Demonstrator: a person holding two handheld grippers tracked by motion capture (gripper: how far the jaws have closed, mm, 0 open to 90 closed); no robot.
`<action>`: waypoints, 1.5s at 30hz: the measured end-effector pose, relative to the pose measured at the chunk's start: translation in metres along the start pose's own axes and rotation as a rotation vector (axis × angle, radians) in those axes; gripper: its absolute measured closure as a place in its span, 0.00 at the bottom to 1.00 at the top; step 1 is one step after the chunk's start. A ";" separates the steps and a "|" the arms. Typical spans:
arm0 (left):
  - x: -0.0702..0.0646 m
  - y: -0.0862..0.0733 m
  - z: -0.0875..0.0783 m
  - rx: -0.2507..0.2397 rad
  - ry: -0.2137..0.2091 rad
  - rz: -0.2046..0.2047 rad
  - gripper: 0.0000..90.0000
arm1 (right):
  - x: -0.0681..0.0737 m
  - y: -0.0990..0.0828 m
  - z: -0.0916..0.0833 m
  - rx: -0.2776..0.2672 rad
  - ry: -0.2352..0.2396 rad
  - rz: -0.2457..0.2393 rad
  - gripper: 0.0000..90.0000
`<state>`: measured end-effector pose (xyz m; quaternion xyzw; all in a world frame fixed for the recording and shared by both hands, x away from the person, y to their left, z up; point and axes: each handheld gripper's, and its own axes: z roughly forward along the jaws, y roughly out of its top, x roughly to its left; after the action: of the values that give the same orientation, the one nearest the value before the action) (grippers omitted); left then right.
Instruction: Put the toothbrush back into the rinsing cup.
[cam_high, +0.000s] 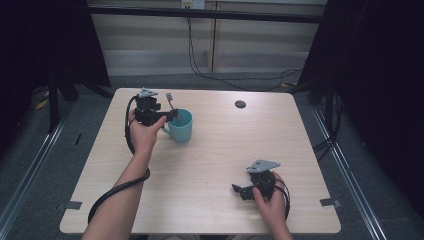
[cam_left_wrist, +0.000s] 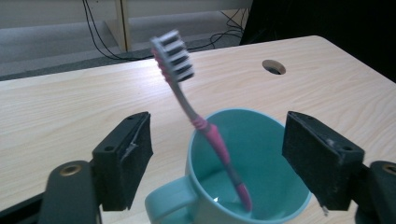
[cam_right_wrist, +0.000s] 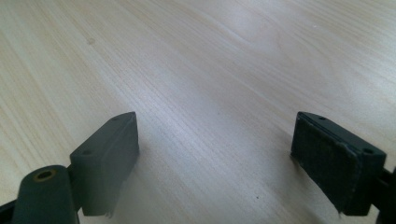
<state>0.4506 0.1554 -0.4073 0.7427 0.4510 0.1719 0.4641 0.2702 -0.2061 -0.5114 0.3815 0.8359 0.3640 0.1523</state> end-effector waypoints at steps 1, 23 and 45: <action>0.000 0.000 -0.001 -0.001 0.001 0.000 0.25 | 0.000 0.000 0.000 0.001 0.001 0.002 0.17; 0.000 -0.019 -0.022 0.011 -0.022 0.001 0.24 | 0.000 0.000 0.000 0.001 0.001 0.002 0.17; 0.005 -0.042 -0.041 0.021 -0.028 -0.004 0.23 | 0.000 0.000 0.000 0.001 0.002 0.002 0.17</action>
<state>0.4048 0.1885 -0.4225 0.7491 0.4478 0.1560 0.4626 0.2700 -0.2059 -0.5113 0.3821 0.8358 0.3642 0.1509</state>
